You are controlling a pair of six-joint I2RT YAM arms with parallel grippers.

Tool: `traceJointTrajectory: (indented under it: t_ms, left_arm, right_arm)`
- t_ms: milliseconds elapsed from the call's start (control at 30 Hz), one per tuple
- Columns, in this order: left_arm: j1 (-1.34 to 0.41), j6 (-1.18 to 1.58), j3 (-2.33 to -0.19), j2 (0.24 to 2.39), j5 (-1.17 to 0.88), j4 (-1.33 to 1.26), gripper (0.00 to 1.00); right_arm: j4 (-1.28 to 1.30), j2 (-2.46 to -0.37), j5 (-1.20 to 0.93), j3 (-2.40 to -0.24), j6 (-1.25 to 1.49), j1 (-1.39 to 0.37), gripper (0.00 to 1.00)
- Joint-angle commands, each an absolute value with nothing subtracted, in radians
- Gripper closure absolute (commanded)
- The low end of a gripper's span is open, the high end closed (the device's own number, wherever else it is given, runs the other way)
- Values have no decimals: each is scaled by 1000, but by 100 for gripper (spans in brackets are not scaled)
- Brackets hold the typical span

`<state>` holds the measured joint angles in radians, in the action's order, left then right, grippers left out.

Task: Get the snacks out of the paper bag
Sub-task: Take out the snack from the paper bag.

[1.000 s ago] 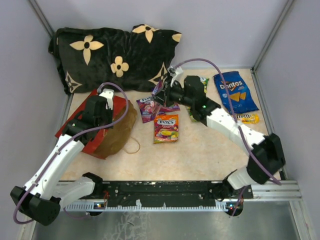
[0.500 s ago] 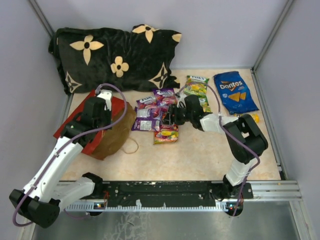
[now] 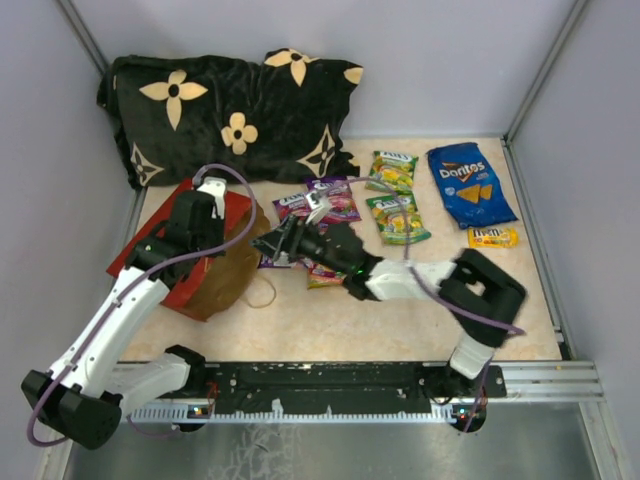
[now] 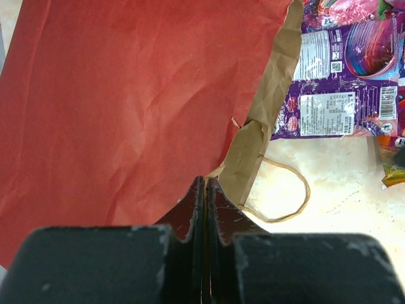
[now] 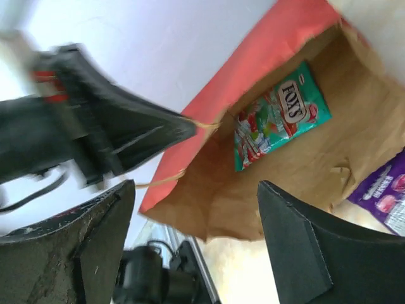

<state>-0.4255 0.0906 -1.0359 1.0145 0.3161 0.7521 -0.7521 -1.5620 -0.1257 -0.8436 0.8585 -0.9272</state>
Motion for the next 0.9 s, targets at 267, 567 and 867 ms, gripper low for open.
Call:
traceJointTrajectory:
  t_ms: [267, 567, 867]
  left_arm:
    - [-428, 93, -1141, 1030, 276, 820, 95]
    - [-428, 100, -1124, 1035, 185, 839, 96]
    - [-427, 100, -1139, 1036, 92, 854, 97]
  right_arm:
    - [-1005, -2218, 177, -1206, 1478, -1115, 28]
    - [-435, -2339, 248, -1561, 1608, -1149, 25]
    - [-238, -2447, 287, -1708, 1629, -1154, 32]
